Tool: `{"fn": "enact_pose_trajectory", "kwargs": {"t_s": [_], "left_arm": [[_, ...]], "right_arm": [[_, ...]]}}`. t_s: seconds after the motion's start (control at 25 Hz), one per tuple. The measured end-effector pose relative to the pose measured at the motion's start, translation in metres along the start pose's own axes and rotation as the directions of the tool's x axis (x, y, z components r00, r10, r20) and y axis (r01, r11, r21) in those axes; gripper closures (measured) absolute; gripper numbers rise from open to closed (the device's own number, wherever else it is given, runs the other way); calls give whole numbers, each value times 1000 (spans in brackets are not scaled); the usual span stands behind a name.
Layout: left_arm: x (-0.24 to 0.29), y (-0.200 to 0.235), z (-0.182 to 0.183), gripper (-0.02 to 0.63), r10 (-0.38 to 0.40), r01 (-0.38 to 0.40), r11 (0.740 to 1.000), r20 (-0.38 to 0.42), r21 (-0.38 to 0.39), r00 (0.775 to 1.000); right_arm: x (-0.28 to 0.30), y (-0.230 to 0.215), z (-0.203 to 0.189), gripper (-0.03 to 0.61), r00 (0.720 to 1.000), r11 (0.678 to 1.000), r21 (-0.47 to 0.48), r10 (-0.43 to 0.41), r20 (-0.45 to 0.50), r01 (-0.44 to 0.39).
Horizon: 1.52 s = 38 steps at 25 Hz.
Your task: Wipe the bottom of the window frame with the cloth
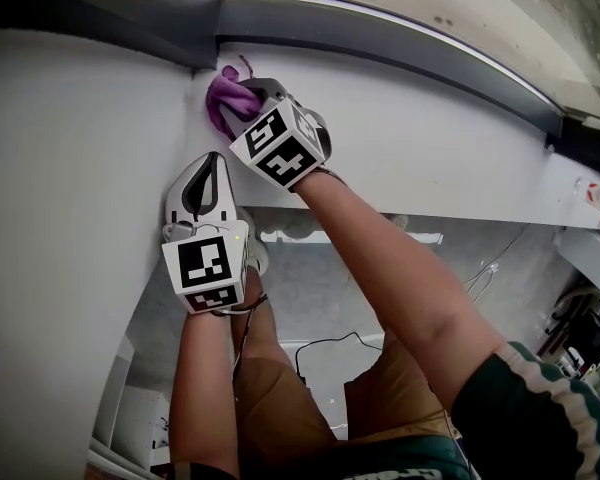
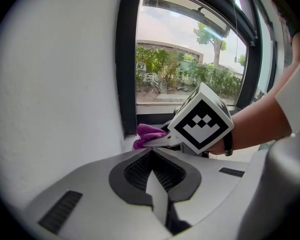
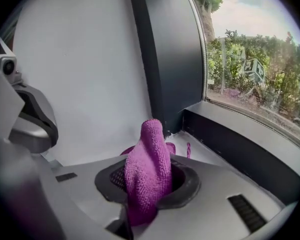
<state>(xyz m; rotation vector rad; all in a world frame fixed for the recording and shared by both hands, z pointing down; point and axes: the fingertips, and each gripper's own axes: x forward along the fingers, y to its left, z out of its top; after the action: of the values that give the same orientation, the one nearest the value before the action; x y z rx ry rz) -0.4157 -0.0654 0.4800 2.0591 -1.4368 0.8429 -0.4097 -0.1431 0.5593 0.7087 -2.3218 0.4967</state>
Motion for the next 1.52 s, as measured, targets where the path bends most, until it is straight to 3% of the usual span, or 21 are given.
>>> {"fn": "enact_pose_trajectory", "kwargs": {"t_s": [0.44, 0.8, 1.52], "left_arm": [[12, -9, 12, 606, -11, 14, 998, -36, 68, 999], [32, -60, 34, 606, -84, 86, 989, -22, 122, 996], [60, -137, 50, 606, -154, 161, 969, -52, 188, 987]], "right_arm": [[-34, -40, -29, 482, 998, 993, 94, -66, -21, 67], [-70, -66, -59, 482, 994, 992, 80, -95, -49, 98], [-134, -109, -115, 482, 990, 981, 145, -115, -76, 125]]}}
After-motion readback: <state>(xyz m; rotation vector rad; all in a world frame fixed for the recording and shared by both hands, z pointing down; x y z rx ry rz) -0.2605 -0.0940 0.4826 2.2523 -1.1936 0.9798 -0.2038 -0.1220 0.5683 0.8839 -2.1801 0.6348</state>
